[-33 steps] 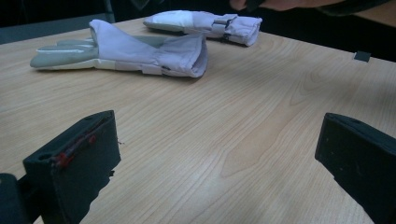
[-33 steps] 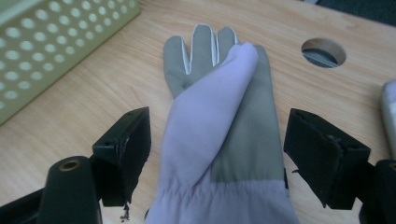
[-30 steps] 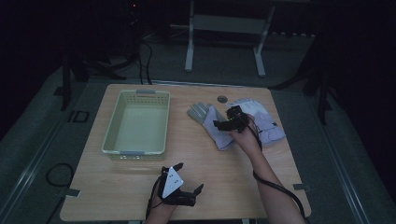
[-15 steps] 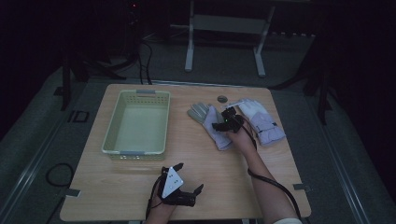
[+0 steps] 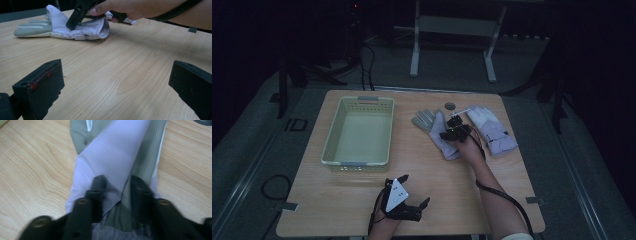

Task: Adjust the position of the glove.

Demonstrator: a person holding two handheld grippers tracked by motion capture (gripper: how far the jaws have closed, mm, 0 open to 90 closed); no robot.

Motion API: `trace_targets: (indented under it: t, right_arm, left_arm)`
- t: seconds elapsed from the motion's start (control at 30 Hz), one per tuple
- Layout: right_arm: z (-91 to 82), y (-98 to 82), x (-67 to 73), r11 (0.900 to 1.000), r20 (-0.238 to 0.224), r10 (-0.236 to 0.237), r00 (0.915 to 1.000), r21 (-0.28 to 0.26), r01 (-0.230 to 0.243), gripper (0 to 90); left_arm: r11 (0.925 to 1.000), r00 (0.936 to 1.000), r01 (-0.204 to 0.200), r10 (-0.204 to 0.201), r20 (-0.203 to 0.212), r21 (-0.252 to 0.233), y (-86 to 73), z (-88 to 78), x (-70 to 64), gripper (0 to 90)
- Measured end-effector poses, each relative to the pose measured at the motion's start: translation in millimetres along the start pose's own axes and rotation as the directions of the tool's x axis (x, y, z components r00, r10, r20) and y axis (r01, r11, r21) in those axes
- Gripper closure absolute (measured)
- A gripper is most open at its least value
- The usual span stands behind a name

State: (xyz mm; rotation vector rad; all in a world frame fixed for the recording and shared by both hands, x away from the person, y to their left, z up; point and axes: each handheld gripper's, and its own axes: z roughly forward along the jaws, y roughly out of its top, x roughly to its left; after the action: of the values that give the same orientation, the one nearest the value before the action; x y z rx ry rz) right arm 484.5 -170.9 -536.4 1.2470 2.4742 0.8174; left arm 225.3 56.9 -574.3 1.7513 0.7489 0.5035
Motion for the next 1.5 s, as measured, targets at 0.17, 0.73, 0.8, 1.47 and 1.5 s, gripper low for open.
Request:
trace_targets:
  t: [0.17, 0.73, 0.8, 1.47, 1.5]
  right_arm:
    - [-10.5, 1.8, 5.1, 0.997, 0.01, 0.078, 0.9969, -0.03, -0.078, 84.0]
    - [-68.4, -6.4, 65.5, 0.97, 0.065, 0.196, 0.9784, -0.161, -0.184, 85.5]
    - [-80.4, -9.3, 74.3, 0.961, 0.086, 0.223, 0.9709, -0.186, -0.205, 85.6]
    - [-30.9, -34.6, 114.5, 0.94, 0.109, 0.332, 0.9371, -0.116, -0.319, 78.6]
    - [-26.5, -36.7, 114.5, 0.94, 0.112, 0.334, 0.9359, -0.114, -0.322, 76.4]
  left_arm:
    - [1.0, 1.0, 0.003, -0.003, 0.002, 0.0, 0.0, 0.1, 0.3, 0.0]
    - [1.0, 1.0, -0.002, 0.002, -0.002, -0.007, -0.2, -0.4, -0.2, 0.0]
    - [1.0, 1.0, -0.004, 0.004, -0.003, -0.007, -0.2, -0.6, 0.2, 0.0]
    - [0.9998, 0.9999, -0.015, 0.015, -0.007, -0.01, -0.5, -1.1, -1.6, 0.0]
    - [0.9998, 0.9998, -0.017, 0.017, -0.007, -0.01, -0.5, -1.1, -1.7, 0.0]
